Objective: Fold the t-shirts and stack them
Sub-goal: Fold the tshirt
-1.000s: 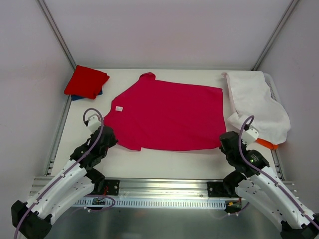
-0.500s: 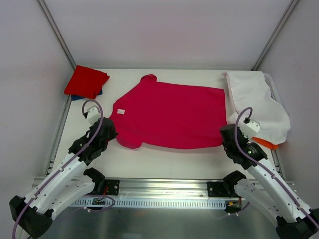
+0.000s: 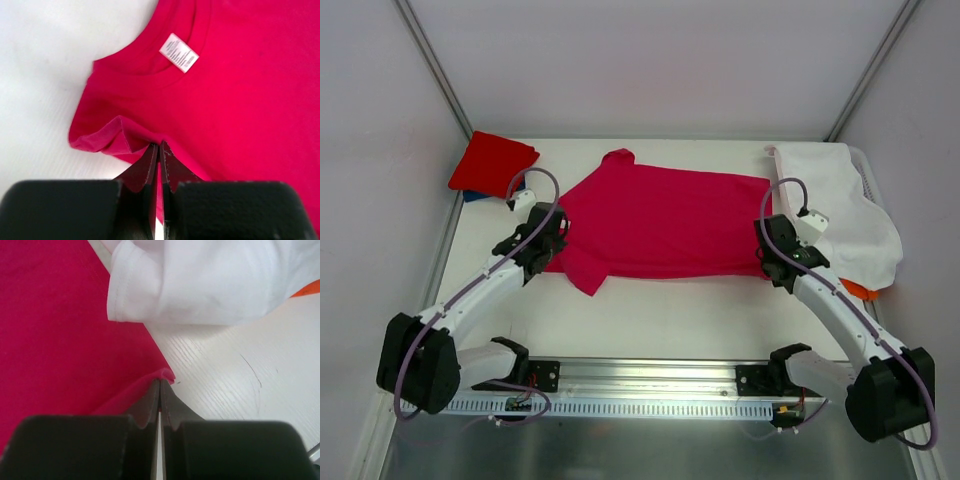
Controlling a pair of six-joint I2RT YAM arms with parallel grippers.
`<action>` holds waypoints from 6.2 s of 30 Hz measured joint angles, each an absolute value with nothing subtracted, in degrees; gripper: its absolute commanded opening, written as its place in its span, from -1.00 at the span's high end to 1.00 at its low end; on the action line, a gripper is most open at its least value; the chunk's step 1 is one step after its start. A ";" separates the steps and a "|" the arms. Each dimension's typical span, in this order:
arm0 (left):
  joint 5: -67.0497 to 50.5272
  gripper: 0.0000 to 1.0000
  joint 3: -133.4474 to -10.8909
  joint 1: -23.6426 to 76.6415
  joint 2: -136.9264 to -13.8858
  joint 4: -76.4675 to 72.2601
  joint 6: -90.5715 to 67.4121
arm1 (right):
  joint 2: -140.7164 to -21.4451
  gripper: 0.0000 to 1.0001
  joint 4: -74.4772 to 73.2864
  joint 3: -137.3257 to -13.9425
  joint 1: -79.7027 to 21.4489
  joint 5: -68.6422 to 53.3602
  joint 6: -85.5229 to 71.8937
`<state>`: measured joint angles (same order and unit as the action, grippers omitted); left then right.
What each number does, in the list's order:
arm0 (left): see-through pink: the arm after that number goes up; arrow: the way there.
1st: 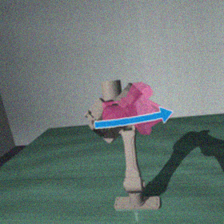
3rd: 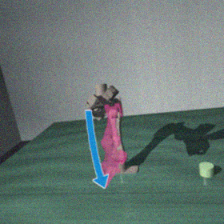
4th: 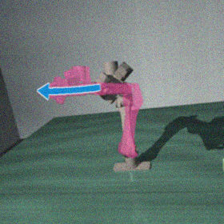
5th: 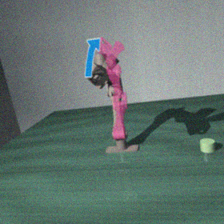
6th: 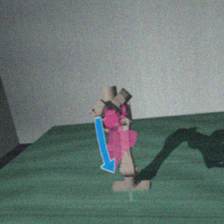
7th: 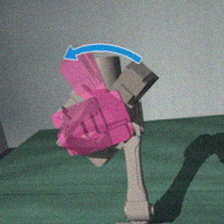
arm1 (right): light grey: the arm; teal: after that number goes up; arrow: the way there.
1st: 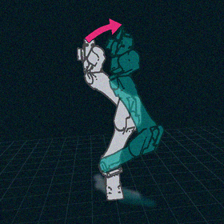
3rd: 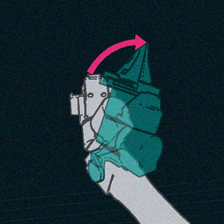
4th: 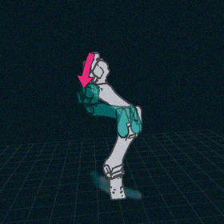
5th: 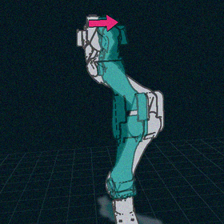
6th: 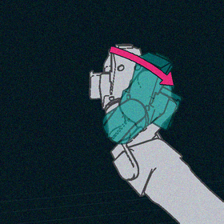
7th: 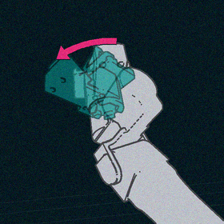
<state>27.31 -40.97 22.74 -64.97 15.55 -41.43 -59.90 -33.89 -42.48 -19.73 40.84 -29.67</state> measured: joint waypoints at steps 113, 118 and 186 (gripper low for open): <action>-33.28 -0.37 -127.13 5.30 -152.90 -4.89 -42.57 | -88.14 -0.99 -27.24 -62.63 -8.82 29.04 -24.51; -34.46 -0.04 -126.58 6.13 -152.92 -4.80 -42.89 | -88.47 -0.99 -27.20 -62.63 -8.84 29.02 -24.51; -26.33 1.00 -96.99 6.44 -127.04 -3.16 -30.00 | -141.27 -0.99 -50.13 -136.07 0.08 0.62 -4.86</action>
<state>-26.33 -96.99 6.44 -127.04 -3.16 -30.00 -141.27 -50.13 -136.07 0.08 0.62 -4.86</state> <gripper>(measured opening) 0.011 0.991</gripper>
